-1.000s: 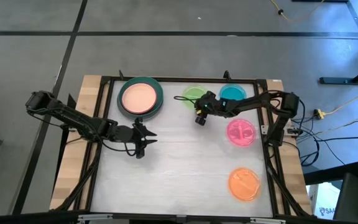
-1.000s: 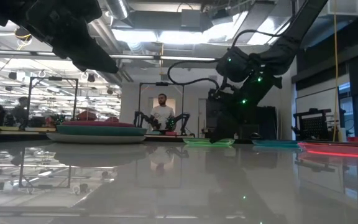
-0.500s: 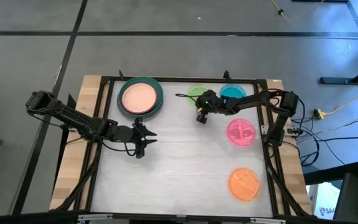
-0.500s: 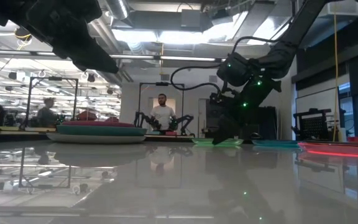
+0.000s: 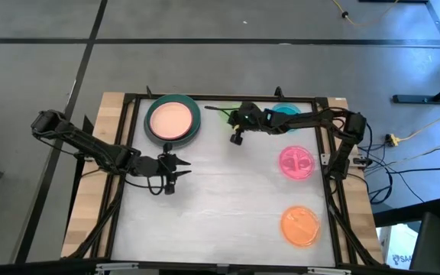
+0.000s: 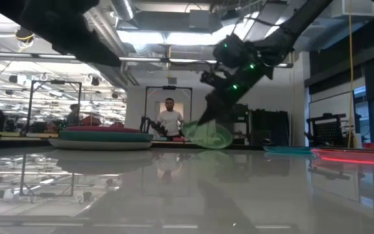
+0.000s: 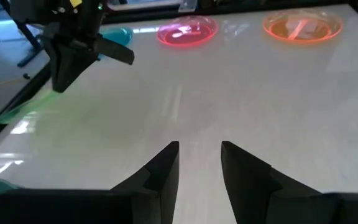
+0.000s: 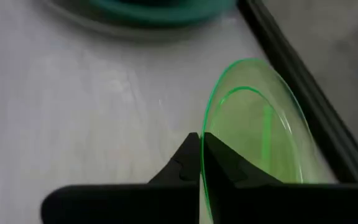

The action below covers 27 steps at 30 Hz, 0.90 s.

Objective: Stack plastic plates
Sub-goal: Stack the light green plate on the yellow plate

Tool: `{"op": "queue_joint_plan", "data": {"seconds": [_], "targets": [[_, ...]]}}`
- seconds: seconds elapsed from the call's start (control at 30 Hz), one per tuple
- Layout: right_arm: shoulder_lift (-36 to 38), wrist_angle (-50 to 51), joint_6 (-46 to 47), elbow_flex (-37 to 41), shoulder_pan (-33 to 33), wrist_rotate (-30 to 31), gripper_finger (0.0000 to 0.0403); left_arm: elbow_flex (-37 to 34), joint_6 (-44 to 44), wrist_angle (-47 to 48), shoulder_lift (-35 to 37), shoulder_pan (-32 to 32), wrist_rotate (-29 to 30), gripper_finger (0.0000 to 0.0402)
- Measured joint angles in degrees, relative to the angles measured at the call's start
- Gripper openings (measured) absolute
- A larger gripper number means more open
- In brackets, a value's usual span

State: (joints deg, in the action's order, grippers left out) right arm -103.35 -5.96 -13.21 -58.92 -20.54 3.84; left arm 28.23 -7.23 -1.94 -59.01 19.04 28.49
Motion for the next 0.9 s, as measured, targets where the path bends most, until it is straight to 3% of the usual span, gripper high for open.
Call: {"op": "queue_joint_plan", "data": {"seconds": [0.37,0.5,0.9], "targets": [[-2.98,-5.94,-3.74,-10.02,5.29,-3.94,0.0001,0.00,1.66,1.31,8.42,3.97,0.92,0.0112],[-7.77,-7.68,-3.18,-15.33,5.86,-8.04,0.0001,0.02,1.83,1.33,11.37,5.29,1.02,0.0112],[-27.06,-7.91,-0.58,-40.28,7.50,-10.76,0.0001,0.02,1.82,1.46,13.91,8.20,1.14,0.0112]]}}
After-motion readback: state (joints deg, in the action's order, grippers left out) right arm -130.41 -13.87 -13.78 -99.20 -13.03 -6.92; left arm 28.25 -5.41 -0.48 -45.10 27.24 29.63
